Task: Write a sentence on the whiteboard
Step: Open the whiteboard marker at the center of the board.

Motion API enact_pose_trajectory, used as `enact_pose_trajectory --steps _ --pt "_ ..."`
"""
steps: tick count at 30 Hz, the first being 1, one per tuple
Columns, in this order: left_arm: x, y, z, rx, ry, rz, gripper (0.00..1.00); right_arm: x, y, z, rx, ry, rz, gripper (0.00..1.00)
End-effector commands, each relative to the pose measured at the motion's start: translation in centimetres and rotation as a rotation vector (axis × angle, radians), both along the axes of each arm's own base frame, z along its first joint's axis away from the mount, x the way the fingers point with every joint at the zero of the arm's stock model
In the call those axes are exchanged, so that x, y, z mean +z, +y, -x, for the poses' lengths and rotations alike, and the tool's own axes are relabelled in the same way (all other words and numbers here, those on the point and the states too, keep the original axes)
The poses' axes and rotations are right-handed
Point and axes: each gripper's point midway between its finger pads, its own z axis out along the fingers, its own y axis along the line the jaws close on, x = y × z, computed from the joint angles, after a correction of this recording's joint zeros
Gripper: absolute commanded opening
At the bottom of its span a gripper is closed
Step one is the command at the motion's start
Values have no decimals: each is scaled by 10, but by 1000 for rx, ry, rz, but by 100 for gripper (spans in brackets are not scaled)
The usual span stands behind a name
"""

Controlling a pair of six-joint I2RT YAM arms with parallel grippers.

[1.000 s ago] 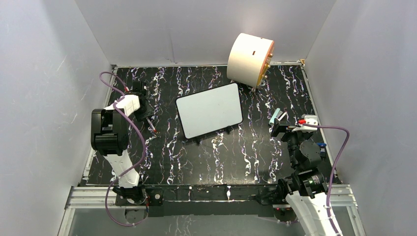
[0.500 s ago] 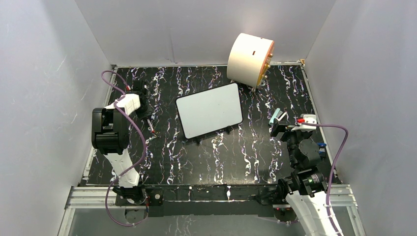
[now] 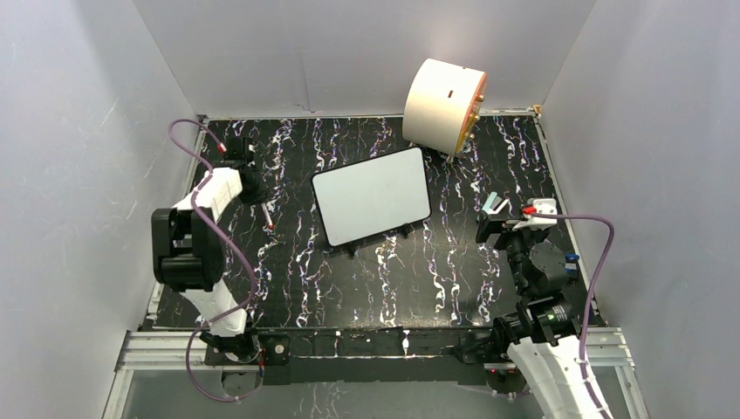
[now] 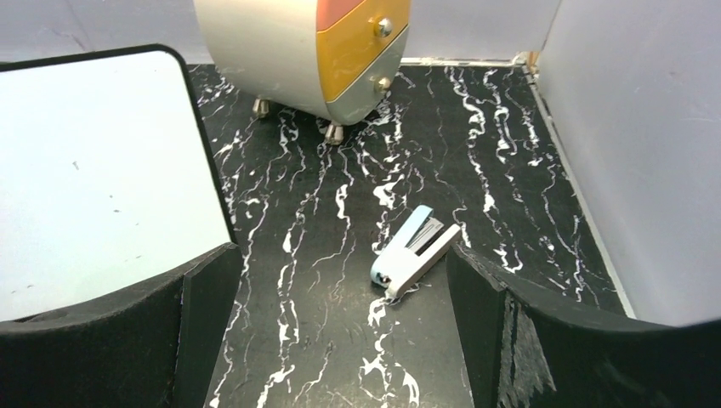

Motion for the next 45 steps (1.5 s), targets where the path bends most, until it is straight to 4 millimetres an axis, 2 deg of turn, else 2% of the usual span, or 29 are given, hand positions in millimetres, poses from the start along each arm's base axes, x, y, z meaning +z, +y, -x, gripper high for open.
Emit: enact_pose_trajectory --steps 1,9,13,15,18,20,23,25,30,34,40,45 --pt "65 -15 -7 -9 -177 89 0 36 15 -1 73 -41 -61 99" --pt "160 -33 -6 36 -442 228 0 18 47 -10 190 266 -90 99" --pt "193 -52 -2 11 -513 352 0 17 50 -16 156 408 -136 99" --pt "204 -64 0 -5 -530 424 0 18 67 -14 232 458 -170 99" --pt "218 -83 3 -36 -544 543 0 26 95 -2 410 438 -212 99" --pt "228 -92 5 -61 -557 601 0 31 101 2 459 356 -249 99" --pt "244 -101 9 -78 -584 661 0 52 105 8 501 204 -299 99" --pt "253 -108 11 -83 -602 704 0 55 109 7 521 213 -300 99" --pt "264 -133 18 -112 -618 772 0 71 135 2 658 172 -388 99" --pt "273 -155 25 -104 -655 775 0 82 144 -9 698 113 -450 99" --pt "266 -182 35 -48 -671 839 0 87 153 -21 735 69 -499 99" --pt "263 -216 39 -57 -666 887 0 105 160 -23 771 -3 -552 99"
